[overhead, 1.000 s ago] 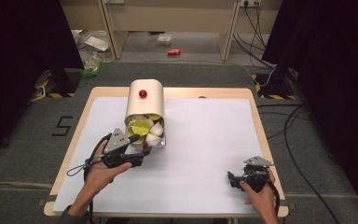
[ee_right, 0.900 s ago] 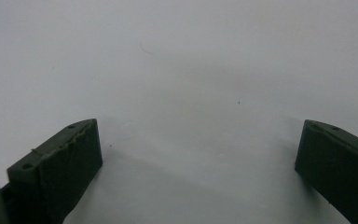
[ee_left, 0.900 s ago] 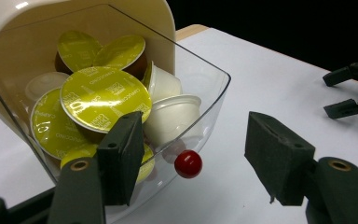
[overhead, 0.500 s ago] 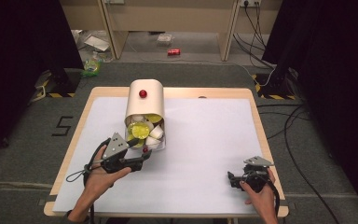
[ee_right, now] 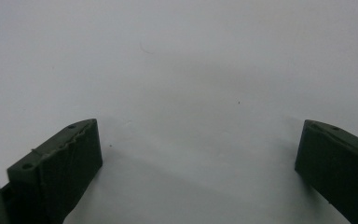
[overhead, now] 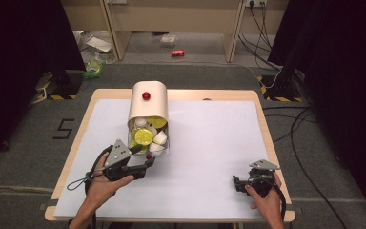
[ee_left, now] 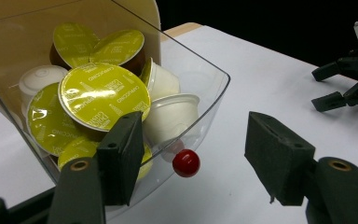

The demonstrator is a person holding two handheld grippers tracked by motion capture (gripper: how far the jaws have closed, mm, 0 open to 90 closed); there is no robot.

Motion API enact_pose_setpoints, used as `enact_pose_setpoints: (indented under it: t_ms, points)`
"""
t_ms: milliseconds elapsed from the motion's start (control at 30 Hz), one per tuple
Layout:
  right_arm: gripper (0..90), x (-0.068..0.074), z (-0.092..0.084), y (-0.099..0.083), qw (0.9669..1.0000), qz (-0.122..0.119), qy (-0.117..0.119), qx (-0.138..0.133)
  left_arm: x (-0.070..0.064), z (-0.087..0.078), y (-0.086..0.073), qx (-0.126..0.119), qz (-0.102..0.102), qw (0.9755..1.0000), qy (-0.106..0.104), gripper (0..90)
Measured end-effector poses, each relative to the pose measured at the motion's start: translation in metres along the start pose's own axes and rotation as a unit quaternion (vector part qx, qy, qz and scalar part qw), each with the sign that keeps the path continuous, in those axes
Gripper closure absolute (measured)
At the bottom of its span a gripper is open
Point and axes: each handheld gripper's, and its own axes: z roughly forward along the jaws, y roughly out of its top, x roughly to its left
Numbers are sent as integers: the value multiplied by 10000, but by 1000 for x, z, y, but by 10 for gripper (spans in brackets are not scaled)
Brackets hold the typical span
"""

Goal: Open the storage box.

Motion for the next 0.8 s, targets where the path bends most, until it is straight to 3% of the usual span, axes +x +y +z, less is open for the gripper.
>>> enact_pose_setpoints:
  t_ms: [800]
  points:
    - [7, 0, 0, 0, 10000, 0, 0, 1, -3, -2, -3, 38, -94, 9999, -74, 362]
